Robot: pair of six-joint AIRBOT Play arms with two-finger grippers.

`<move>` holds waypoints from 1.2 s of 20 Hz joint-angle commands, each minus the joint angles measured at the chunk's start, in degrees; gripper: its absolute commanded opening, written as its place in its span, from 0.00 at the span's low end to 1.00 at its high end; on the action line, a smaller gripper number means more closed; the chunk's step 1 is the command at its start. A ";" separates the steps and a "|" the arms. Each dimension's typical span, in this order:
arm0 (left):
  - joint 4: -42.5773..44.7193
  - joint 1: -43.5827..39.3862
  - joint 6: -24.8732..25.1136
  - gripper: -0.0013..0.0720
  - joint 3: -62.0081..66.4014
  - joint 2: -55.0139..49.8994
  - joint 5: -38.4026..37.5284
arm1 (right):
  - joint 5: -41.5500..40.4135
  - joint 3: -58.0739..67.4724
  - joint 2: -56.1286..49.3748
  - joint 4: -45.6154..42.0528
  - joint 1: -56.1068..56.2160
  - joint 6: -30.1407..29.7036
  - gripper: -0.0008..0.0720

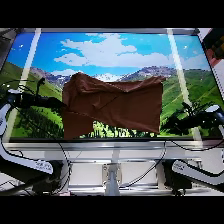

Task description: Fold the clothes and pants, and hang the long-sleeved shirts on hangers.

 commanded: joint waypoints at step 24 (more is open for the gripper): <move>-0.42 -0.04 -4.13 0.04 0.00 0.04 -3.13 | -9.25 -6.27 -4.76 17.99 0.07 -4.00 0.03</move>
